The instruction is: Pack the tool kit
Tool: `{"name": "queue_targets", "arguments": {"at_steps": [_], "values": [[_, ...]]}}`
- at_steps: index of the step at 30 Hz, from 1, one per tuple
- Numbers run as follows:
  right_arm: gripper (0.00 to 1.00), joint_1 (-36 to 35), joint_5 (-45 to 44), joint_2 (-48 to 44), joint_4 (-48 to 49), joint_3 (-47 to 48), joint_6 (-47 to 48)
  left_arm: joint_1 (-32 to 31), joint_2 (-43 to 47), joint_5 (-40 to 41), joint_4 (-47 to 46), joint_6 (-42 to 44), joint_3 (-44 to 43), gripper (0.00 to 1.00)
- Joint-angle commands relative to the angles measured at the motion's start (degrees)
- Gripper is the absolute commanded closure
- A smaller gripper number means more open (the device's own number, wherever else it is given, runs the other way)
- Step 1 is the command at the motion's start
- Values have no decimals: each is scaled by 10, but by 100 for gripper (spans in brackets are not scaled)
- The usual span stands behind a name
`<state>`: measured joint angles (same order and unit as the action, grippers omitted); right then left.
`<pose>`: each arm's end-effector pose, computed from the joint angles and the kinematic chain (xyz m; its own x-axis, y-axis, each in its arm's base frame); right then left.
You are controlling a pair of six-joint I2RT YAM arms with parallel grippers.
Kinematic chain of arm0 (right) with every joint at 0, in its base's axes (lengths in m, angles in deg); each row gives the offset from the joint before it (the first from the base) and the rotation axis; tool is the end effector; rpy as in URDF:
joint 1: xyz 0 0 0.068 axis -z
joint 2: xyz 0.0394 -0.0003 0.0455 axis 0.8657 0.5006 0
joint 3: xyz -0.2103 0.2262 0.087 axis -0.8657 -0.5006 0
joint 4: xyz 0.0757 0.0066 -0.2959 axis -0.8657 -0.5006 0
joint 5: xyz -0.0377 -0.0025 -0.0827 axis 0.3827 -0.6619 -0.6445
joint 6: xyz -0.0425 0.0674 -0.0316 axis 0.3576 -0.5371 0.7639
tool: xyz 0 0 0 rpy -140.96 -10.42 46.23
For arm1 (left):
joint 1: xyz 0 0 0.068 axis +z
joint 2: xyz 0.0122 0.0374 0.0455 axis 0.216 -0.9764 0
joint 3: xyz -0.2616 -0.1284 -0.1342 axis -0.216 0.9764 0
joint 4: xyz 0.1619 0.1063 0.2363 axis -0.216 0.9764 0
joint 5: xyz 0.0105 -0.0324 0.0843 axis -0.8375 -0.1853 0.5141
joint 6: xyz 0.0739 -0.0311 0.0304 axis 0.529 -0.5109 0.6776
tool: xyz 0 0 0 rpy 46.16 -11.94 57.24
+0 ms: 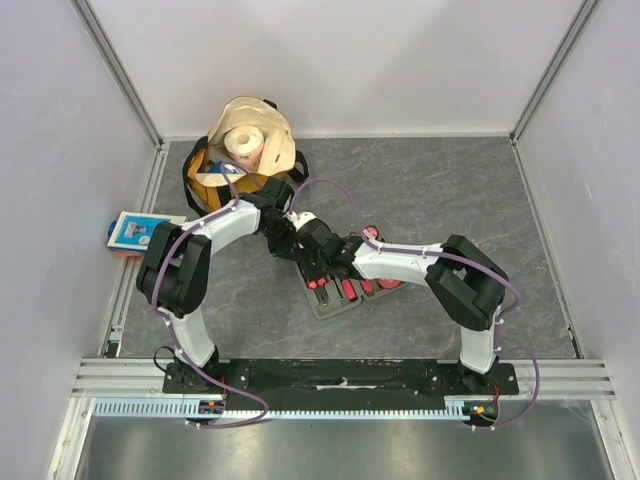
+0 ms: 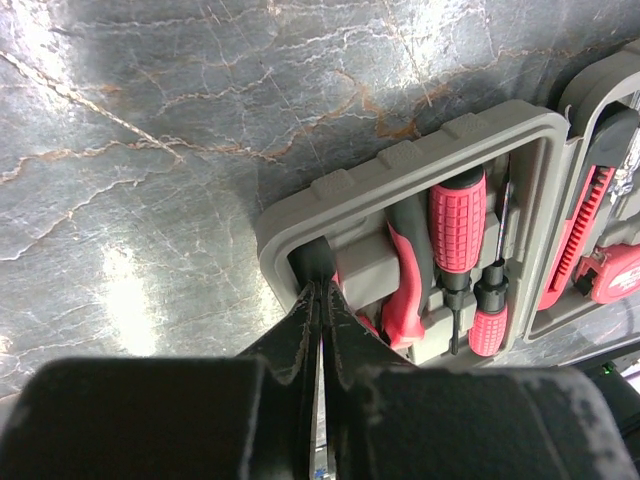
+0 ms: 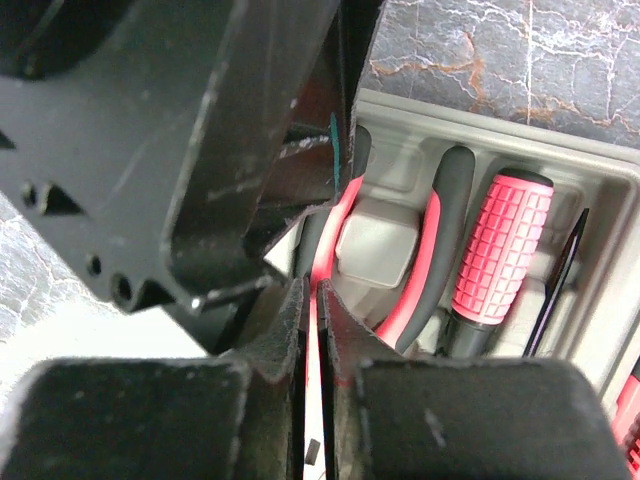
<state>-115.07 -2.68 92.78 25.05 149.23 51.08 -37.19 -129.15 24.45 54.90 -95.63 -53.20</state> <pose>0.2825 0.3937 0.1613 -0.6703 -0.3690 -0.6438 -0.5914 0.7898 0.1630 0.3688 -0.1890 0.1594 -0.9779 -0.1632 -0.1304 -0.1068 0.9272 -0.3589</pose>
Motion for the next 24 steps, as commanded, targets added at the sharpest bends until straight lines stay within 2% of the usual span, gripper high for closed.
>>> {"name": "queue_targets", "arguments": {"at_steps": [1, 5, 8, 12, 14, 17, 19, 24], "values": [[89, 4, -39, -15, -27, 25, -33, -10, 17, 19, 28, 10, -29, 94], [81, 14, -92, -62, -24, 36, -54, -5, 52, 33, 28, 5, -40, 91], [75, 34, -134, -103, -27, 16, -64, -1, 78, 49, 26, 7, -43, 85], [62, 51, -141, -149, -34, -16, -16, 4, 104, 61, 19, 13, -38, 78], [57, 51, -110, -165, -37, -33, 32, 10, 117, 69, 17, 15, -37, 75], [48, 50, 6, -185, -50, -54, 93, 22, 139, 81, 7, 24, -35, 72], [46, 44, 88, -198, -56, -67, 127, 30, 146, 91, 4, 42, -40, 72], [41, 5, 146, -215, -77, -90, 175, 44, 162, 116, -3, 58, -51, 73]]}}
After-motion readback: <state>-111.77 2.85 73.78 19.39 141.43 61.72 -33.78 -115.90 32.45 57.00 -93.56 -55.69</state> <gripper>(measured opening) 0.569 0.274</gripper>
